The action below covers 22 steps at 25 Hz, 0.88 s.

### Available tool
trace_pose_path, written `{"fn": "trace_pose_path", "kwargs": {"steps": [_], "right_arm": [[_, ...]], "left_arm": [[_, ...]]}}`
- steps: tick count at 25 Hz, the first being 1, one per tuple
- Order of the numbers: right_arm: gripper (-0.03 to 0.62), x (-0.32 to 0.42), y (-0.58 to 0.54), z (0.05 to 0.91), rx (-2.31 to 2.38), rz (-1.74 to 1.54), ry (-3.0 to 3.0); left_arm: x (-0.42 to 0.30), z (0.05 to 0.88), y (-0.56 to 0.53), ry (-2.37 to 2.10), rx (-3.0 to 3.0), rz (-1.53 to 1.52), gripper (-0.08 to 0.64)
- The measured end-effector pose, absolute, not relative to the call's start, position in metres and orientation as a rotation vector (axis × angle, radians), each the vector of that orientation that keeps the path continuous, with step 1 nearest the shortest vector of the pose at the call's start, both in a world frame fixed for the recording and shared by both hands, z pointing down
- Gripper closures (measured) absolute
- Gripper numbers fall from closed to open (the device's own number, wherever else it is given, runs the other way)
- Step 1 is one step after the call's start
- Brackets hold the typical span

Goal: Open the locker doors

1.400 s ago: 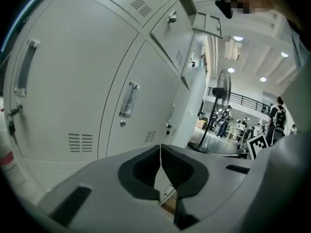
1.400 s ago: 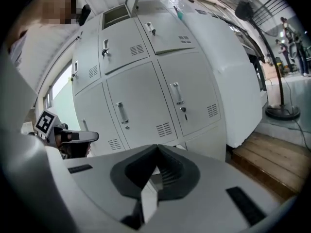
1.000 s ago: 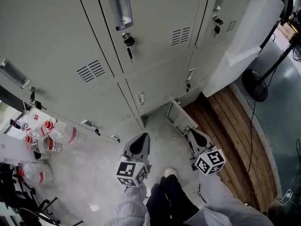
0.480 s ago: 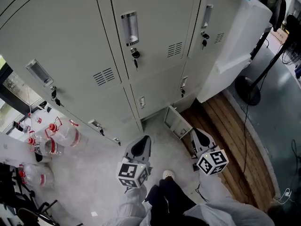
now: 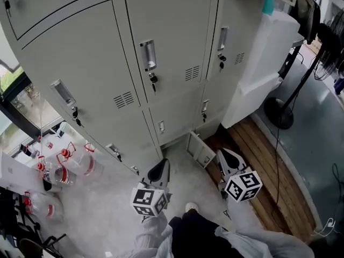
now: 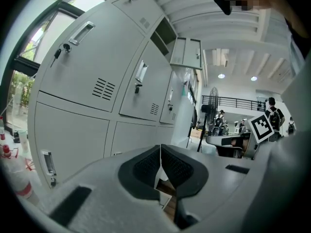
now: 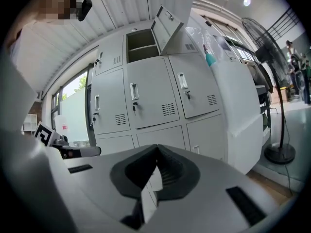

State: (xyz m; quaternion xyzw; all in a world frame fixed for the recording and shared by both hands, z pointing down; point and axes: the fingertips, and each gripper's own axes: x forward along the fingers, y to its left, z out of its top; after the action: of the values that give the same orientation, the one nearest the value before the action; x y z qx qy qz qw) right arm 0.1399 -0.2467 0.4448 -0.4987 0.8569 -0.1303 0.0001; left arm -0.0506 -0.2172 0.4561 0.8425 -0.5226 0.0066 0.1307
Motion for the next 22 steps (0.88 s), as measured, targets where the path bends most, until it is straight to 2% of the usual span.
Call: {"fn": "trace_pose_path", "kwargs": {"steps": [14, 22], "right_arm": [[0.591, 0.163, -0.237, 0.391, -1.514, -0.406, 2.654], [0.591, 0.156, -0.248, 0.391, -1.461, -0.393, 2.665]], "left_arm": [[-0.046, 0.410, -0.200, -1.572, 2.476, 0.047, 0.548], [-0.048, 0.404, -0.211, -1.598, 2.482, 0.063, 0.548]]}}
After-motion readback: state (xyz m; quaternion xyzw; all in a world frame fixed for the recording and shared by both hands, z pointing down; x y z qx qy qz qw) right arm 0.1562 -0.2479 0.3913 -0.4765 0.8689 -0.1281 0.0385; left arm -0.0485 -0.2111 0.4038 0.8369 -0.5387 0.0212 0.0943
